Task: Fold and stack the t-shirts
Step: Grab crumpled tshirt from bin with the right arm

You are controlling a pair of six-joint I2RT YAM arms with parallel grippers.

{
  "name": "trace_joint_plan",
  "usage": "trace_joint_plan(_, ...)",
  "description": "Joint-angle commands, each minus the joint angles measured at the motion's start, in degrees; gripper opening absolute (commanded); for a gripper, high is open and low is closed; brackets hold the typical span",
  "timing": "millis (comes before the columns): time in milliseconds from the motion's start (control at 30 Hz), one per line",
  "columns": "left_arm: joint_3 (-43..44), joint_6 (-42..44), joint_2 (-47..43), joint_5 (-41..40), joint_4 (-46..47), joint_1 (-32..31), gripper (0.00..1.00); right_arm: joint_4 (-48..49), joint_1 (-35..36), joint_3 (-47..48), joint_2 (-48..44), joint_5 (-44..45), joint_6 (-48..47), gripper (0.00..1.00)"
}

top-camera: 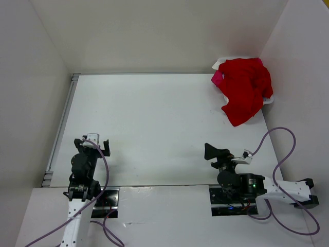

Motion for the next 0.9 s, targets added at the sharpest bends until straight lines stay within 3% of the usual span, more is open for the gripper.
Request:
trace_joint_plan(0, -0.1, 0.5, -6.7, 5.4, 1.9, 0.0, 1.0, 2.1, -0.3, -0.2, -4.3, 19.3, 1.8, 0.99)
trace_joint_plan(100, -0.1, 5.2, -6.7, 12.6, 1.9, 0.0, 1.0, 2.1, -0.3, -0.2, -4.3, 19.3, 1.8, 0.99)
trace_joint_plan(167, -0.1, 14.4, -6.7, 19.4, -0.2, 0.0, 1.0, 2.1, -0.3, -0.2, -4.3, 19.3, 1.8, 0.99)
trace_joint_plan(267, -0.1, 16.0, -6.7, 20.9, 0.3, 0.0, 1.0, 0.9, -0.3, 0.6, -4.3, 19.3, 4.8, 0.99)
trace_joint_plan(333, -0.1, 19.0, -6.7, 24.5, 2.9, 0.0, 1.0, -5.4, -0.3, 4.2, -4.3, 19.3, 9.9, 0.99)
trace_joint_plan(367, -0.1, 20.7, -6.7, 25.9, 4.6, 0.0, 1.0, -4.5, -0.3, 5.4, -4.3, 19.3, 8.9, 0.99)
trace_joint_plan(400, -0.1, 23.2, -6.7, 30.9, 4.7, 0.0, 1.0, -1.7, -0.3, 6.8, -4.3, 18.5, 0.8, 0.99)
trace_joint_plan(433, -0.1, 29.4, -6.7, 35.9, 4.1, 0.0, 1.0, 5.1, -0.3, 10.0, -4.3, 18.5, -4.5, 0.99)
trace_joint_plan(467, -0.1, 63.7, -6.7, 47.9, -6.9, 0.0, 1.0, 7.0, -0.3, 11.9, -4.3, 18.0, -11.6, 0.99)
trace_joint_plan(500, -0.1, 75.7, -5.9, 48.6, -12.0, 0.0, 1.0, 10.8, -0.3, 15.4, -2.9, 18.0, -14.6, 0.99)
trace_joint_plan(600, -0.9, 81.1, -6.9, 48.0, -6.2, -0.6, 1.0, 12.2, -0.3, 23.6, 1.7, 18.0, -21.0, 0.99)
trace_joint_plan(767, -1.5, 86.4, -6.5, 45.3, -1.9, -0.6, 1.0, 0.2, -0.3, 38.8, 25.9, 19.1, -29.5, 0.99)
trace_joint_plan(867, -1.5, 84.0, -6.5, 43.2, 6.2, -0.6, 1.0, -2.8, -0.3, 44.6, 35.4, 19.1, -38.2, 0.99)
